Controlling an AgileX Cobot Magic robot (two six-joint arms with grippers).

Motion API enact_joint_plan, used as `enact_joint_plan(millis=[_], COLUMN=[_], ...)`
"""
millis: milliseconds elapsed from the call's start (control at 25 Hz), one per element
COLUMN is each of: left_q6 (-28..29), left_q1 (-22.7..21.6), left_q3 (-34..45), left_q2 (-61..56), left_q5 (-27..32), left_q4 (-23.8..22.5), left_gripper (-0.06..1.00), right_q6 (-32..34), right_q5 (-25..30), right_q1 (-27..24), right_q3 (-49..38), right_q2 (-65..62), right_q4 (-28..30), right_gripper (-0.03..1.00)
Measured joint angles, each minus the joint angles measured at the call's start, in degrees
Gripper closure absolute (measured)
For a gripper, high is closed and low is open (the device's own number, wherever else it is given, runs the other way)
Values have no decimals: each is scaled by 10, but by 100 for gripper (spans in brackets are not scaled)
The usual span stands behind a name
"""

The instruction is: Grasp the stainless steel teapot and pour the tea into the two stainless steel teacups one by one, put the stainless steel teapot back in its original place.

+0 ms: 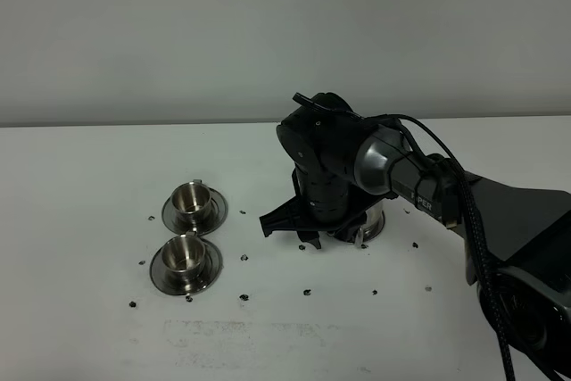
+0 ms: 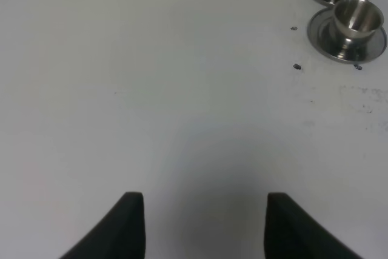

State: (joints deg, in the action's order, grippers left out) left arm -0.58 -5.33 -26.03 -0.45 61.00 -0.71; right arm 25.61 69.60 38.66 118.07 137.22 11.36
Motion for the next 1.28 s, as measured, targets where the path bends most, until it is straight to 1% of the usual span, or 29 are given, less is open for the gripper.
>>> enact_joint_plan(millis=[280,400,520,600,720,960,1120,1280], left_q6=[0,0,0,0,0,0,0,0], left_q1=[0,0,0,0,0,0,0,0], left_q3=[0,0,0,0,0,0,0,0], left_q2=[0,0,0,0,0,0,0,0], left_q5=[0,0,0,0,0,0,0,0], left_q4=[0,0,0,0,0,0,0,0], left_gripper=[48,48,48,48,48,48,48,48], right_q6=[-23,-34,-47,-50,-58,-86,-94,-95], right_q5=[1,1,1,1,1,2,1,3], right_q1=[17,24,28,28,15,-30,-53,-72], right_q3=[0,0,0,0,0,-6,-47,-109], right_q2=[-61,-101,-144,-169,-184,-182,-182,-182], right_q4=[-26,-25,-16,8,32,35,23,5], right_gripper=[60,60,60,60,60,60,58,54])
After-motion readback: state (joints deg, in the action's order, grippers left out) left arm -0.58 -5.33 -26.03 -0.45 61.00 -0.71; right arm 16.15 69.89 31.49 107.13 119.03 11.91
